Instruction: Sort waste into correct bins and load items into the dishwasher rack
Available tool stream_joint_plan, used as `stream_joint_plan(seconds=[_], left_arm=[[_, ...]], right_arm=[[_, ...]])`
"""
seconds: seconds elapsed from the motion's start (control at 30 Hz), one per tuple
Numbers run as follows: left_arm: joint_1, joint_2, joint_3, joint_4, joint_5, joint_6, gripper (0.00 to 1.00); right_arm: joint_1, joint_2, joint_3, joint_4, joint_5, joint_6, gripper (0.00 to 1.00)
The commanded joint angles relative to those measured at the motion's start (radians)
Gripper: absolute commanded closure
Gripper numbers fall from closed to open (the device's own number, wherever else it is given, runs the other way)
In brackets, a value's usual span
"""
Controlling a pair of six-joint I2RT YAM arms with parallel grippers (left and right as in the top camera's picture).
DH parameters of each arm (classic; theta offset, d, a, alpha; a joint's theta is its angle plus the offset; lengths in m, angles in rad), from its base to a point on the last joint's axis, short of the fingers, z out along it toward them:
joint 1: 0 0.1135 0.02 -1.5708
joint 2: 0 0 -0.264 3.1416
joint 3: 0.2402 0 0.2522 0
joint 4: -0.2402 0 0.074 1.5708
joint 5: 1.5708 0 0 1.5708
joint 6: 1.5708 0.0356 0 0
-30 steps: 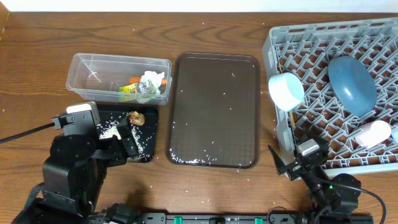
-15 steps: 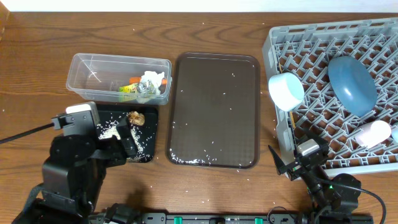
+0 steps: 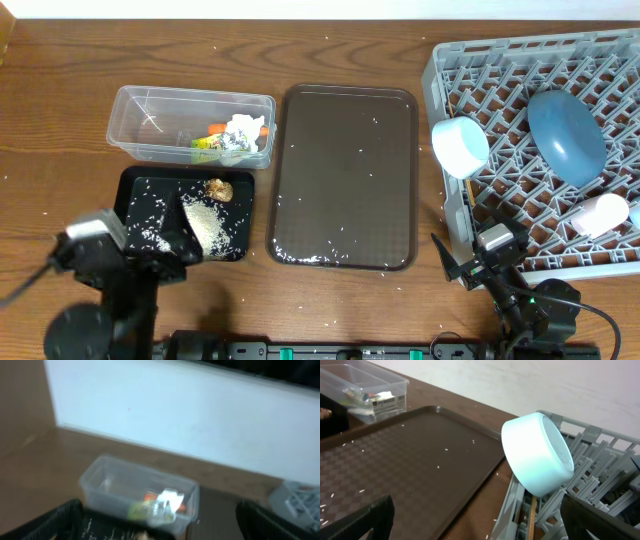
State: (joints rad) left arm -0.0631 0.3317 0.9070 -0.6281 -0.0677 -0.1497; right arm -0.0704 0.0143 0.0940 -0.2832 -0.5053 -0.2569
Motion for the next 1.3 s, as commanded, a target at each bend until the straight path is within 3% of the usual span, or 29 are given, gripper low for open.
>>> stream_joint_plan(seconds=[0.0,0.5,0.87,1.27], left_arm=[[0.006,-0.104,-0.102,0.063,0.087,0.086,0.02],[0.006,-0.326,-0.529,0.307,0.121,0.085,0.02],[0.006,-0.330,-0.729,0.359,0.120,0.086,0.02],[0.006,-0.330,-0.903,0.566,0.120,0.086,0.02]], right_arm=[[0.006,-0.009,-0.005,0.002,-0.011,0.010,0.01],[0.006,-0.009,-0.005,0.002,-0.011,0.010,0.01],[0.006,-0.008,-0.005,0.002,-0.011,0.010,0.01],[0.006,-0.008,-0.005,0.002,-0.011,0.010,0.01]])
